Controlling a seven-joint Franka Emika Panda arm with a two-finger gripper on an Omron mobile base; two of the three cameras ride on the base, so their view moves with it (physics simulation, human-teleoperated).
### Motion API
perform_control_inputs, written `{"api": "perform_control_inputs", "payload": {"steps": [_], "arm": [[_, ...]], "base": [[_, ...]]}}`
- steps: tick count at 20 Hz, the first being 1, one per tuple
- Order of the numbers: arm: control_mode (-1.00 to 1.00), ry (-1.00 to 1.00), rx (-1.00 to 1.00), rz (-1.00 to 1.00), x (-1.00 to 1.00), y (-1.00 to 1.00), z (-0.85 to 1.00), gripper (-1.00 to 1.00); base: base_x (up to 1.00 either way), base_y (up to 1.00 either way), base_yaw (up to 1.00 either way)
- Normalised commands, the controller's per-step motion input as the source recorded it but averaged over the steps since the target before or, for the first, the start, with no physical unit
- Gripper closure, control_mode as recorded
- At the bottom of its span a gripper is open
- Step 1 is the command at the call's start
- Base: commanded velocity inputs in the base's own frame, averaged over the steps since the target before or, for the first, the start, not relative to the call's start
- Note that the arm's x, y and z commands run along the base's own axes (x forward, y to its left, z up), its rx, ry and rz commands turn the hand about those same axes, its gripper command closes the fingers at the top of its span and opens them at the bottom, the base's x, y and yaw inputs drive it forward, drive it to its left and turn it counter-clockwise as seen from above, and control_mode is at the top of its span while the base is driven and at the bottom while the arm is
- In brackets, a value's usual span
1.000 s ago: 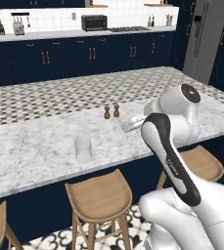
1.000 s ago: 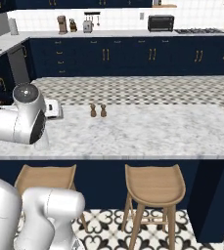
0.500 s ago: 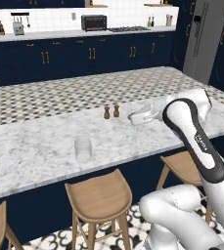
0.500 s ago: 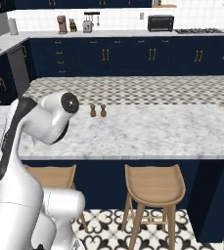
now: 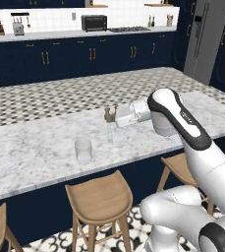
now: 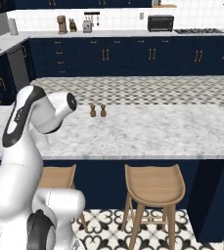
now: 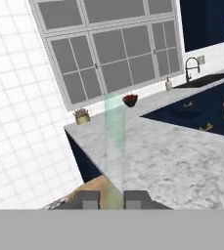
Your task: Take a straw from the drawer in front and place it inside the glass cup on the dining counter.
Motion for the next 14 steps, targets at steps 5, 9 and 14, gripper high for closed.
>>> {"api": "perform_control_inputs", "payload": {"steps": [5, 9, 14], "arm": [[-1.0, -0.11, 0.0, 0.13, 0.18, 0.38, -0.21, 1.0], [-1.0, -0.08, 0.0, 0.06, 0.5, 0.1, -0.27, 1.0], [-1.0, -0.01, 0.0, 0.05, 0.5, 0.11, -0.27, 1.0]], "base": [[0.0, 0.0, 0.0], [0.0, 0.0, 0.0], [0.0, 0.0, 0.0]]}}
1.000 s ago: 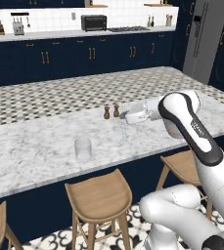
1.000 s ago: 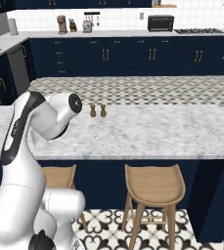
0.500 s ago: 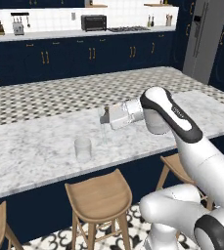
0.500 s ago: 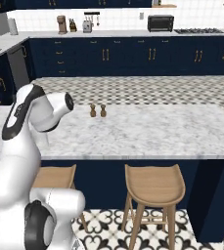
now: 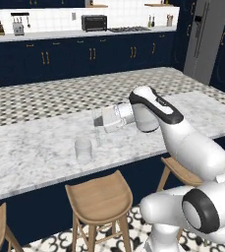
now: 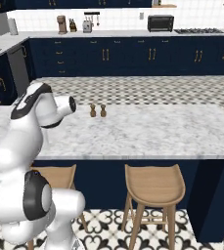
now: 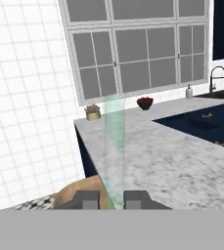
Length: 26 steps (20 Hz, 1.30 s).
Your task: Take a straw from the drawer in front and place it inside the glass cup on the dining counter.
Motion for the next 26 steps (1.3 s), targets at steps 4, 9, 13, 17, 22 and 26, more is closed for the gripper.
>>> {"api": "perform_control_inputs", "payload": {"steps": [4, 9, 13, 17, 22, 26], "arm": [[-1.0, 0.0, 0.0, 0.03, 0.44, 0.32, -0.23, 1.0], [-1.0, 0.0, 0.0, 0.0, 0.35, 0.18, -0.23, 1.0], [-1.0, 0.0, 0.0, 0.0, 0.3, 0.0, -0.27, 1.0], [-1.0, 0.0, 0.0, 0.0, 0.18, 0.01, -0.24, 1.0], [-1.0, 0.0, 0.0, 0.0, 0.14, 0.14, -0.19, 1.0], [-1.0, 0.0, 0.0, 0.0, 0.21, 0.21, -0.16, 1.0]], "base": [[0.0, 0.0, 0.0], [0.0, 0.0, 0.0], [0.0, 0.0, 0.0], [0.0, 0.0, 0.0], [0.0, 0.0, 0.0], [0.0, 0.0, 0.0]]}}
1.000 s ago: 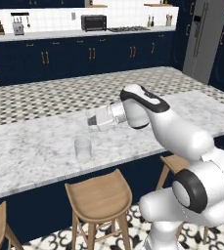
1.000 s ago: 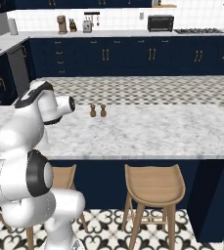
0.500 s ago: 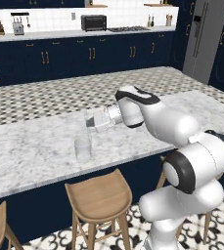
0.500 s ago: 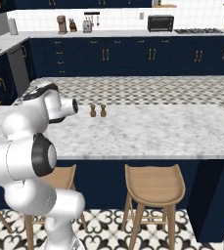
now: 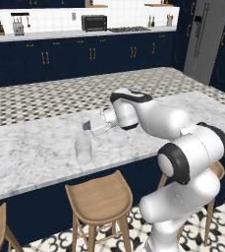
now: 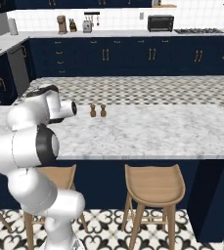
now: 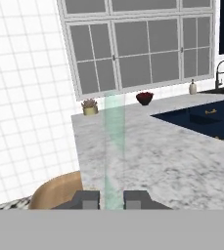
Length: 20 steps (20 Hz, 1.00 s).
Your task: Take a straw from the drawer in front and place it inside the glass cup on the dining counter.
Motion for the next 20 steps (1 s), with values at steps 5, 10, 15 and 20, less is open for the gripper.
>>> {"api": "perform_control_inputs", "payload": {"steps": [5, 10, 15, 20], "arm": [[-1.0, 0.0, 0.0, 0.0, 0.29, 0.09, -0.15, 1.0], [-1.0, 0.0, 0.0, 0.0, 0.28, 0.0, -0.17, 1.0], [-1.0, -0.02, 0.0, 0.0, 0.14, 0.0, -0.19, 1.0], [-1.0, -0.03, 0.0, 0.0, 0.11, 0.0, -0.22, 1.0]], "base": [[0.0, 0.0, 0.0], [0.0, 0.0, 0.0], [0.0, 0.0, 0.0], [0.0, 0.0, 0.0]]}}
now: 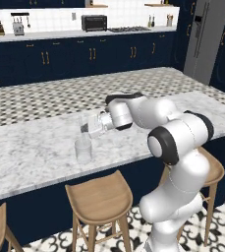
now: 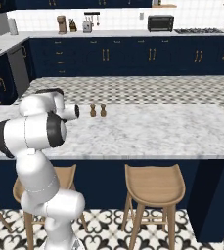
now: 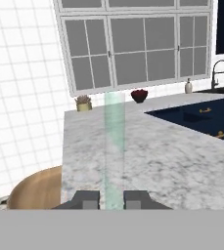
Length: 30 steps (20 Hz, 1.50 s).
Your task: Take a straw from the drawer in front and place it inside the glass cup on the dining counter.
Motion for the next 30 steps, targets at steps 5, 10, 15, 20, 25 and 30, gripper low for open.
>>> {"api": "perform_control_inputs", "payload": {"steps": [5, 10, 15, 20, 25, 30], "arm": [[-1.0, -0.02, 0.0, 0.0, 0.15, 0.03, -0.21, 1.0], [-1.0, -0.01, 0.0, 0.0, 0.16, 0.08, -0.2, 1.0], [-1.0, -0.01, 0.0, 0.0, 0.13, 0.08, -0.2, 1.0], [-1.0, 0.0, 0.0, 0.0, 0.21, 0.09, -0.25, 1.0], [-1.0, 0.0, 0.0, 0.0, 0.12, 0.07, -0.32, 1.0], [-1.0, 0.0, 0.0, 0.0, 0.06, 0.01, -0.25, 1.0]], "base": [[0.0, 0.0, 0.0], [0.0, 0.0, 0.0], [0.0, 0.0, 0.0], [0.0, 0.0, 0.0], [0.0, 0.0, 0.0], [0.0, 0.0, 0.0]]}}
